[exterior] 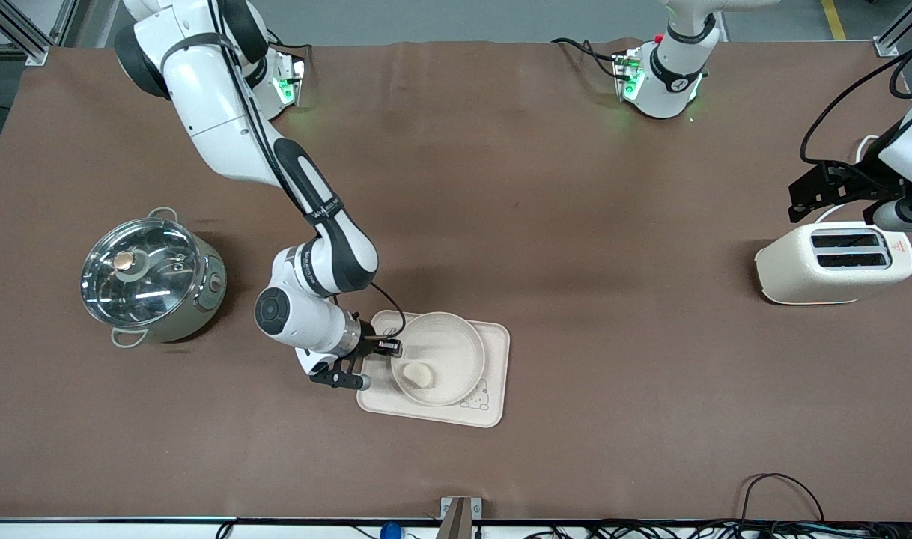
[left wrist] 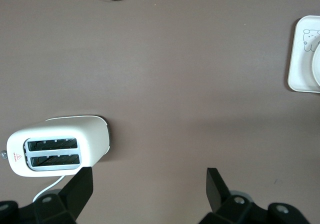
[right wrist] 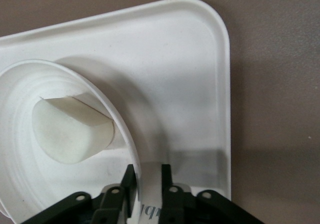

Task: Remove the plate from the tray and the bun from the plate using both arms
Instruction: 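Lift the plate with bun off the tray and set it down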

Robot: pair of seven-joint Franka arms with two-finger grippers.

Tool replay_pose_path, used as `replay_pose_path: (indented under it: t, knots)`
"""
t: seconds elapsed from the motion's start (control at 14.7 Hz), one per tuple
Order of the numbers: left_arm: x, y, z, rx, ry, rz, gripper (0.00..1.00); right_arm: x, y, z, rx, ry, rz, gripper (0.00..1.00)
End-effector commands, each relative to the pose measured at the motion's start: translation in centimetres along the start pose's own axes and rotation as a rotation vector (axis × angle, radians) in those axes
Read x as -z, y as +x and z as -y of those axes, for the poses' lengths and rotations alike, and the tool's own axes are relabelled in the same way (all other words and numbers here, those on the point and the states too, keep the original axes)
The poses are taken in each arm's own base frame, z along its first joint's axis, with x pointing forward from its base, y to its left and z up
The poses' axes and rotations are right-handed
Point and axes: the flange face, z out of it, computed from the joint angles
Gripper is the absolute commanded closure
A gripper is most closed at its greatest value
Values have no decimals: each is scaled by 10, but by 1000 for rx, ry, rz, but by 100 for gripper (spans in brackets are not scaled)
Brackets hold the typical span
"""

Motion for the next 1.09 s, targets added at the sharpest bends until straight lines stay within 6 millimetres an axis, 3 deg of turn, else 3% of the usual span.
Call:
replay_pose_path:
  t: [0.0, 0.2, 0.34, 0.54, 0.81, 1.02]
  knots:
    - [4, 1, 2, 2, 4, 6, 0, -1, 4, 2, -7, 15, -4, 100]
    - [5, 0, 2, 2, 4, 4, 0, 16, 13, -8, 27, 20, -13, 100]
    - [5, 0, 2, 1, 4, 4, 0, 34, 2, -10, 39, 21, 5, 100]
    - [4, 1, 2, 1, 4, 6, 0, 47, -44, 13, 68, 24, 52, 100]
    - [4, 1, 2, 1, 4, 6, 0, 71, -99, -2, 77, -13, 102, 100]
    - [3, 1, -3, -1, 4, 9, 0, 72, -142, -7, 99, -44, 134, 100]
